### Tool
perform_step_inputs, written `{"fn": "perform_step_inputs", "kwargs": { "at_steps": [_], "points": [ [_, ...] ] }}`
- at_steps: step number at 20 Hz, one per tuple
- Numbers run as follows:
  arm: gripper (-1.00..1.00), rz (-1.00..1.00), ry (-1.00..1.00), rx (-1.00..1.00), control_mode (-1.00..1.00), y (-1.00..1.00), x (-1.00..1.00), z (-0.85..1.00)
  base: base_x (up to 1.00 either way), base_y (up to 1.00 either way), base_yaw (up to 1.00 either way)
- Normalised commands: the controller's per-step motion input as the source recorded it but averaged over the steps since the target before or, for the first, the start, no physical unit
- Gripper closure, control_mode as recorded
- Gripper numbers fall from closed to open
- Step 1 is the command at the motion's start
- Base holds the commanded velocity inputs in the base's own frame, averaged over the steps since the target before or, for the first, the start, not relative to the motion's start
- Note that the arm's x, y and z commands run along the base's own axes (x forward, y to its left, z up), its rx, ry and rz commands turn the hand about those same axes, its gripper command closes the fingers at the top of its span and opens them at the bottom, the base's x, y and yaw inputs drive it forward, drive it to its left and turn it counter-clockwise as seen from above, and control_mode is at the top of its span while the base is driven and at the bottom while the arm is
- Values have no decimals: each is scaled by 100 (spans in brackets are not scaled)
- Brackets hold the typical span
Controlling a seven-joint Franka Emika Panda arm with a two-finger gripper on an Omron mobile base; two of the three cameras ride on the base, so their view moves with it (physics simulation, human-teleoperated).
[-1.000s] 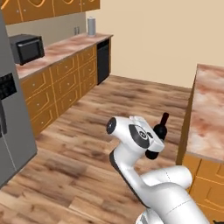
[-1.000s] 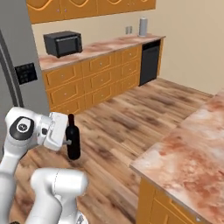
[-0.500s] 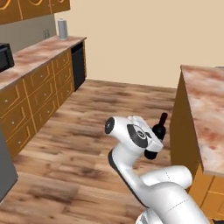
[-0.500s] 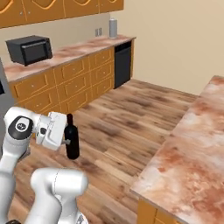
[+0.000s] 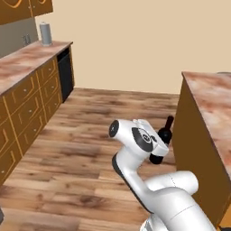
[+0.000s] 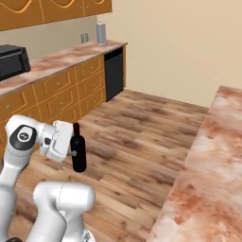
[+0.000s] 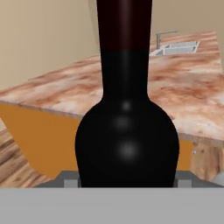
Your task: There is a wine glass and glass cup on the dining counter. Place the wine bottle next to the wine glass and the juice bottle next to the glass cup.
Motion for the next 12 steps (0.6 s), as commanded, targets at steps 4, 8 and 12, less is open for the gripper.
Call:
{"fn": "perform_step_inputs", "kwargs": {
  "at_steps": [4,8,12],
  "points": [
    [100,0,0,0,100,0,0,0,85,23,-23],
    [100,0,0,0,100,0,0,0,82,23,-27],
    [100,0,0,0,100,0,0,0,81,23,-28]
  ]
}}
